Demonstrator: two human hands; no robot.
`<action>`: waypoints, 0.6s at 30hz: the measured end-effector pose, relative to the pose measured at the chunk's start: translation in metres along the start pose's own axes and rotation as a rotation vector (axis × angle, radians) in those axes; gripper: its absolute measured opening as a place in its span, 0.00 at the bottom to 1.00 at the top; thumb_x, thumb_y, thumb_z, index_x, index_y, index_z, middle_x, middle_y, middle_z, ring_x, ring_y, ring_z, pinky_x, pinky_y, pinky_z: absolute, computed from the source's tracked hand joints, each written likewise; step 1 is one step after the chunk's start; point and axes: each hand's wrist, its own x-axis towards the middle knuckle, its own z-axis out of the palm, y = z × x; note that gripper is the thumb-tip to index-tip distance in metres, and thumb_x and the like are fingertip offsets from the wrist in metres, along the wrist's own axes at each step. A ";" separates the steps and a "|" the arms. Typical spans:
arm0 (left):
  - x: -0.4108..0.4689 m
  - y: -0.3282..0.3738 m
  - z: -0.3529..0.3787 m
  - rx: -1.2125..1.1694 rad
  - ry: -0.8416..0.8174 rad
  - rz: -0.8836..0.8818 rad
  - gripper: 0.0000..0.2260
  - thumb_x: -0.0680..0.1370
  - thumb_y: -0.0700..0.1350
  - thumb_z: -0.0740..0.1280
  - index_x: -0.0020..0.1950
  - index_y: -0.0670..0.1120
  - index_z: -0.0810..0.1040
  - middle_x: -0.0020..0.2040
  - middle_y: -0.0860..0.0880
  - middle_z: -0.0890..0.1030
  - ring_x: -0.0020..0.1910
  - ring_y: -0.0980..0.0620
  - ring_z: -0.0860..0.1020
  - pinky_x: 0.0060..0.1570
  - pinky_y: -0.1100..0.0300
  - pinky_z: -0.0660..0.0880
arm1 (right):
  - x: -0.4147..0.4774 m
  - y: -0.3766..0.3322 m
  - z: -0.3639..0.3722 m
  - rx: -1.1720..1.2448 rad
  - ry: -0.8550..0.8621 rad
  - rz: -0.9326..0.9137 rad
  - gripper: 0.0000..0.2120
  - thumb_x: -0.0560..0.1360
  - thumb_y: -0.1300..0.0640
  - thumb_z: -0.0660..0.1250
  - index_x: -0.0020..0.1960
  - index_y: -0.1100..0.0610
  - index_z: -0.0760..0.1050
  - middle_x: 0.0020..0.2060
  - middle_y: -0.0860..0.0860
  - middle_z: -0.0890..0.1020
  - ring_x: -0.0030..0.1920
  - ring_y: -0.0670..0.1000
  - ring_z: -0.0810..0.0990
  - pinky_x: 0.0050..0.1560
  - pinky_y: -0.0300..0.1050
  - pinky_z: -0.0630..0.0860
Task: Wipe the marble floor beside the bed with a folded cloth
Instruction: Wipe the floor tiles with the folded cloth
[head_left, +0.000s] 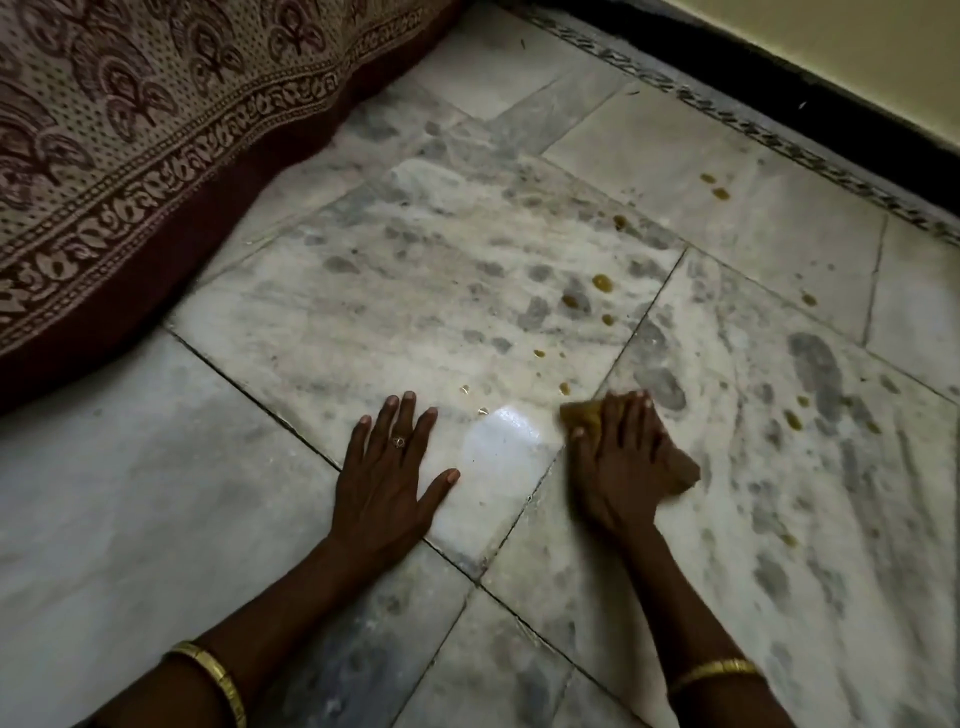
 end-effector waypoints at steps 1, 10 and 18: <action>0.000 0.000 0.000 -0.005 0.000 -0.003 0.32 0.80 0.64 0.47 0.80 0.49 0.52 0.80 0.46 0.50 0.79 0.50 0.48 0.76 0.50 0.45 | 0.020 -0.008 0.002 0.003 -0.010 0.039 0.34 0.76 0.39 0.39 0.78 0.55 0.45 0.77 0.58 0.45 0.77 0.54 0.40 0.74 0.54 0.37; 0.005 0.003 0.002 -0.035 -0.012 -0.029 0.34 0.79 0.67 0.41 0.79 0.49 0.53 0.80 0.46 0.50 0.79 0.49 0.47 0.75 0.47 0.49 | 0.041 -0.090 0.023 -0.061 -0.050 -0.348 0.34 0.77 0.40 0.38 0.78 0.56 0.44 0.77 0.58 0.45 0.77 0.54 0.39 0.74 0.54 0.35; 0.015 0.006 0.000 -0.023 -0.030 -0.033 0.35 0.79 0.68 0.45 0.79 0.47 0.56 0.80 0.44 0.52 0.79 0.46 0.49 0.74 0.44 0.50 | -0.011 -0.022 0.009 -0.027 -0.021 -0.308 0.31 0.78 0.42 0.43 0.78 0.53 0.45 0.77 0.53 0.44 0.77 0.48 0.39 0.76 0.53 0.40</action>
